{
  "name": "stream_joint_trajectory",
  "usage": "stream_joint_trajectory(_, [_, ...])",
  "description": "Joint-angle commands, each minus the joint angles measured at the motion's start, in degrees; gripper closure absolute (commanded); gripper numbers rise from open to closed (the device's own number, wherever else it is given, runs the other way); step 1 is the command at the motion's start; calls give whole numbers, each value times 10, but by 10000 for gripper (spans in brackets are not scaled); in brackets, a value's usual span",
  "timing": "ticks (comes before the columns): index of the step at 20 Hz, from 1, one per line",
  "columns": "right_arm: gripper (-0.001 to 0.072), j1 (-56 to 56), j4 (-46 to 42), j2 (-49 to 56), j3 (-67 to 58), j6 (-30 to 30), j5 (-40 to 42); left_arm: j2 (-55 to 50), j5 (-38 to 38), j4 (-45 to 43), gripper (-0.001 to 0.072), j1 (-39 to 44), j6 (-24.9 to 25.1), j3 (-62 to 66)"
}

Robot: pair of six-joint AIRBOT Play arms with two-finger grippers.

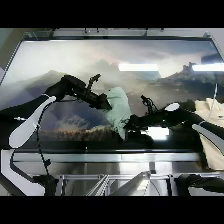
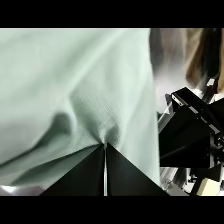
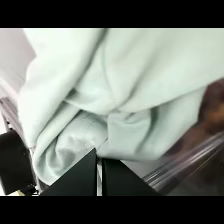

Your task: Fold the shirts.

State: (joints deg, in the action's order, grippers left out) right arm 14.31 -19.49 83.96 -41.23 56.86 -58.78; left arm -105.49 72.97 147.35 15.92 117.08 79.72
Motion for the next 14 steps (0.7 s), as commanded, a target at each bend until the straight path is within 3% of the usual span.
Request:
stream_joint_trajectory(1, [691,-39,-5,-45,-1,-16,-35,27,18,-4,692,-19,-2,24])
stream_joint_trajectory(8, [691,-226,-8,-248,-31,6,-103,160,52,-3,692,-123,-11,24])
stream_joint_trajectory(11, [692,-354,-5,-332,-122,34,-130,241,57,-3,692,-194,-22,24])
stream_joint_trajectory(14, [691,-466,73,-379,-229,34,-139,320,79,-3,691,-261,-26,24])
